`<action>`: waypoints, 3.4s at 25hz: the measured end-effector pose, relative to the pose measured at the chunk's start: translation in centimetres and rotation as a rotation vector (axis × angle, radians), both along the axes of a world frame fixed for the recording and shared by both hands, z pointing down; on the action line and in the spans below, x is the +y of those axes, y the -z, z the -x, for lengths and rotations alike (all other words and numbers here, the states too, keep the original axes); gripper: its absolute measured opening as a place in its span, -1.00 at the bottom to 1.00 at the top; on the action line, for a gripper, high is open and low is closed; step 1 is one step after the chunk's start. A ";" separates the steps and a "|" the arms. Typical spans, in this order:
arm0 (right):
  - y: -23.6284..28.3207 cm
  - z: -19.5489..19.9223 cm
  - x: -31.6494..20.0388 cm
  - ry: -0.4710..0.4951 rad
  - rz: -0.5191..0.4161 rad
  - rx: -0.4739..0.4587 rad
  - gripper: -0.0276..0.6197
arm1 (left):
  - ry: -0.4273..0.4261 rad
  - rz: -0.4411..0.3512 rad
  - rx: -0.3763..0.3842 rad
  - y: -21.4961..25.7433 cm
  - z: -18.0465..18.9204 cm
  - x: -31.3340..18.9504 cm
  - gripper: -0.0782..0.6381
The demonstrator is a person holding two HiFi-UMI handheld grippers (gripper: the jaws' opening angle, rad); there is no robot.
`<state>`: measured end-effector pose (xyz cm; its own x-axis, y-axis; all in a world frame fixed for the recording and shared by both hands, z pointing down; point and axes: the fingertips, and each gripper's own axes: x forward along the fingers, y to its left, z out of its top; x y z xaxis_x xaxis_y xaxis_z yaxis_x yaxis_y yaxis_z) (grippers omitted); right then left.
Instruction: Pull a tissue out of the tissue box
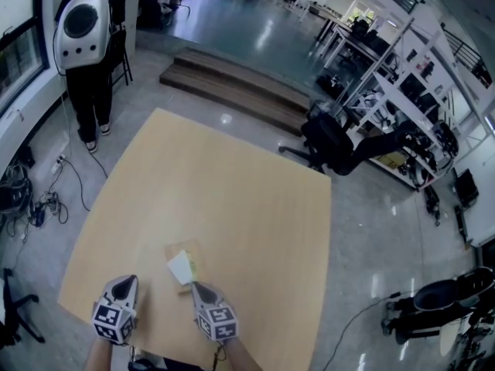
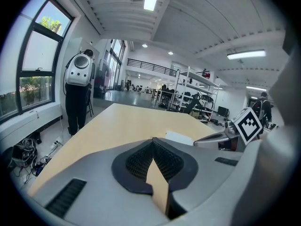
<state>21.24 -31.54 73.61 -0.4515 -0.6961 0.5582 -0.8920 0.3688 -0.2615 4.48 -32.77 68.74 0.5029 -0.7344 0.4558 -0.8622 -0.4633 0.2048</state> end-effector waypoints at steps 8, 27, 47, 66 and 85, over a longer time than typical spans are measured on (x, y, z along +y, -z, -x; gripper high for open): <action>0.6 0.1 -0.1 -0.006 -0.015 0.010 -0.90 | -0.004 -0.019 0.006 0.7 0.2 -0.4 -0.76; 5.4 -0.4 -0.4 -0.050 -0.121 0.004 -0.90 | -0.037 -0.105 0.026 4.5 0.0 -0.6 -0.76; 13.2 -1.1 -1.6 -0.133 -0.300 0.025 -0.90 | -0.082 -0.254 0.068 10.4 0.5 -1.8 -0.76; 15.6 -0.6 1.0 -0.205 -0.343 0.045 -0.90 | -0.129 -0.302 0.081 12.2 1.6 -0.7 -0.76; 17.2 0.4 9.1 -0.300 -0.399 0.065 -0.90 | -0.215 -0.338 0.092 12.8 2.8 4.2 -0.76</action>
<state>20.85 -22.47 56.40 -0.1719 -0.9550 0.2419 -0.9838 0.1535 -0.0930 1.70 -28.54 55.97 0.6886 -0.7089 0.1528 -0.7237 -0.6853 0.0813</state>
